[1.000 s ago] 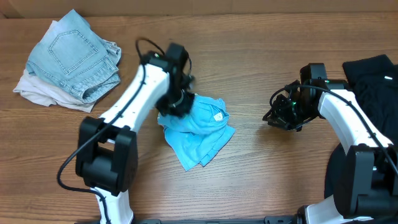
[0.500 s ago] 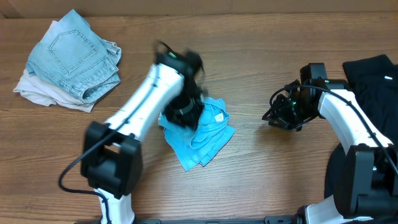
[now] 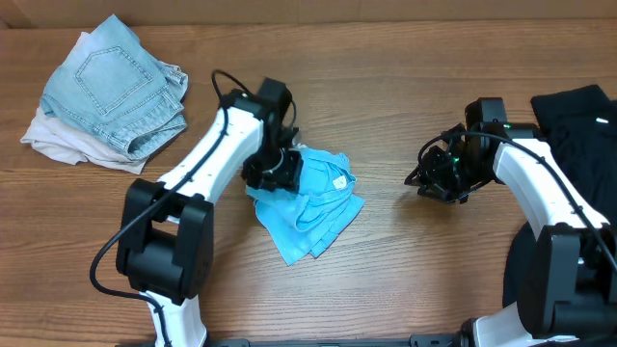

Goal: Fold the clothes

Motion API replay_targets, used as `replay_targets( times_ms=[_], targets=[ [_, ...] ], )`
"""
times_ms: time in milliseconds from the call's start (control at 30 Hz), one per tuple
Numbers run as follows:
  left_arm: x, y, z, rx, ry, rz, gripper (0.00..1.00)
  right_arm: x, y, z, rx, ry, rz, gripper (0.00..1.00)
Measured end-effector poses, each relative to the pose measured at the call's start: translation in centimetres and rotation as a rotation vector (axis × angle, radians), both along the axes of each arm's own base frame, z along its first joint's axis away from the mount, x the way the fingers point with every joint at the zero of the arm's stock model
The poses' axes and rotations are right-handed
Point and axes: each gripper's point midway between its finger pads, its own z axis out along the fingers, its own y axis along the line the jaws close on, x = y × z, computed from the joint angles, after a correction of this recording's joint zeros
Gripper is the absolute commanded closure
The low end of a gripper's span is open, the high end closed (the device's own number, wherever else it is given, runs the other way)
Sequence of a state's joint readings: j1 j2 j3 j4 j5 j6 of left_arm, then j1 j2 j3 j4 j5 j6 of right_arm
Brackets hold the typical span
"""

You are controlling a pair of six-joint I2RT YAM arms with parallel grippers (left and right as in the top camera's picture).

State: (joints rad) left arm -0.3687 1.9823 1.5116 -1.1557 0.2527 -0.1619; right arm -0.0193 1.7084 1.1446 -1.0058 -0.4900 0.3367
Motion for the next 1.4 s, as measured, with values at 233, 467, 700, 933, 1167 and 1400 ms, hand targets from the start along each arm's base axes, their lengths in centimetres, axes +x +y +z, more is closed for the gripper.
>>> replay_targets(
  times_ms=[233, 467, 700, 933, 1167, 1400],
  targets=[
    [0.3, 0.5, -0.3, 0.055, -0.004, 0.088, 0.93, 0.0, 0.0, 0.0, 0.000, 0.000, 0.000, 0.62],
    [-1.6, 1.3, 0.0, 0.098, 0.075, 0.101, 0.89, 0.0, 0.0, 0.0, 0.000, 0.000, -0.001, 0.62],
    [-2.9, 0.1, 3.2, 0.117, 0.115, 0.043, 0.90, 0.0, 0.0, 0.0, 0.000, -0.002, 0.000, 0.62],
    [-7.2, -3.1, 3.7, 0.184, 0.146, -0.155, 0.96, 0.1, 0.0, 0.0, 0.000, -0.002, 0.000, 0.61],
    [-9.8, -1.7, 4.5, 0.298, 0.220, -0.190, 0.69, 0.0, 0.0, 0.0, 0.000, -0.002, 0.000, 0.61],
    [-10.5, 0.0, 5.1, 0.385, 0.250, -0.195, 0.96, 1.3, 1.3, 0.8, 0.065, -0.112, 0.093, 0.57]
  ],
)
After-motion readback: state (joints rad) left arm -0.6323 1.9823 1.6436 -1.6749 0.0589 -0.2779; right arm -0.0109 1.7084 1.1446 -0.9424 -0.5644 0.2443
